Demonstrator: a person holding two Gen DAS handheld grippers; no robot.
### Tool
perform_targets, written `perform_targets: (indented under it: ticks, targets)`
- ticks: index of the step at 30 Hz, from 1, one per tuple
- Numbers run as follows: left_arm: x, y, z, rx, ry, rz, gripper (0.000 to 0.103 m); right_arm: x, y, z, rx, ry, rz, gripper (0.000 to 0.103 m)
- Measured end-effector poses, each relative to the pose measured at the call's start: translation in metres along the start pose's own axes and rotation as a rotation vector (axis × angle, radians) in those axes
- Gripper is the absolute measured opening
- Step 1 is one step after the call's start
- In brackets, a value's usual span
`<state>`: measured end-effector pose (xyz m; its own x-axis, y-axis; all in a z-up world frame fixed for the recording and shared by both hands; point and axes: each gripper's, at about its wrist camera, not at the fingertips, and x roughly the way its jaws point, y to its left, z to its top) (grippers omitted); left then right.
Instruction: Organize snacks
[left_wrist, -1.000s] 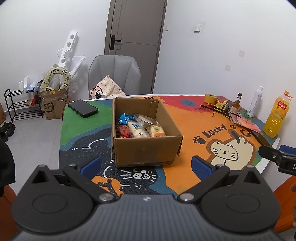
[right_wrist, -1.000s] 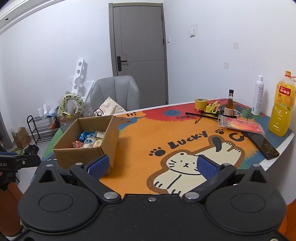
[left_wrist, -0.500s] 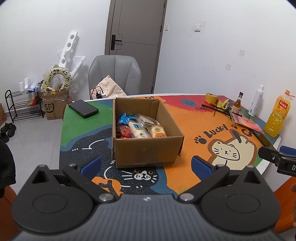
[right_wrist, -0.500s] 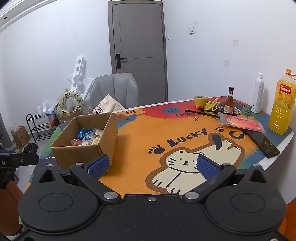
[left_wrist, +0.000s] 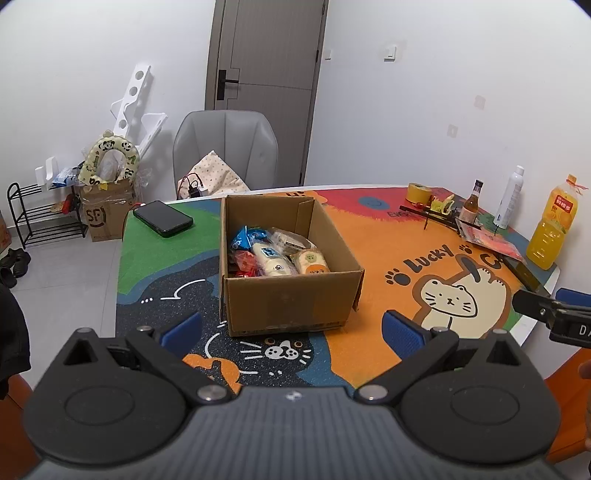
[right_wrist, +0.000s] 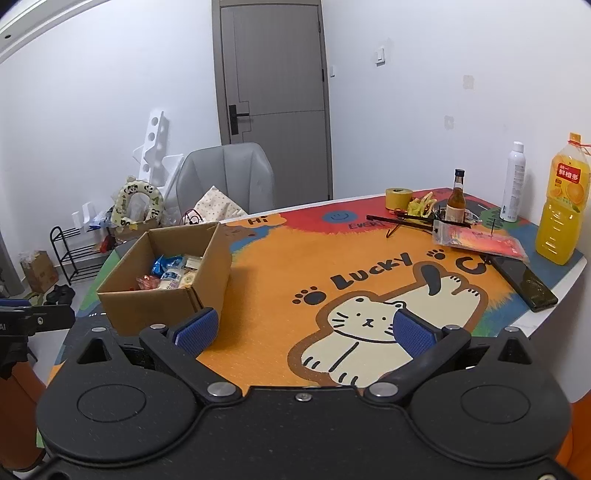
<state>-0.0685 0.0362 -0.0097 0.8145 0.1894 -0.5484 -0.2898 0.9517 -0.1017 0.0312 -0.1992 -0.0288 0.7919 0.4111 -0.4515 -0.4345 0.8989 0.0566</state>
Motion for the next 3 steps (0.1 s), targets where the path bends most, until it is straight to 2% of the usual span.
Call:
perform_targets:
  ticks: [3]
  targets:
    - [0.0023,-0.0012,-0.0008,0.008,0.004,-0.001,0.103,0.0019,0.0009,-0.0007,-0.003,0.002,0.001,0.103]
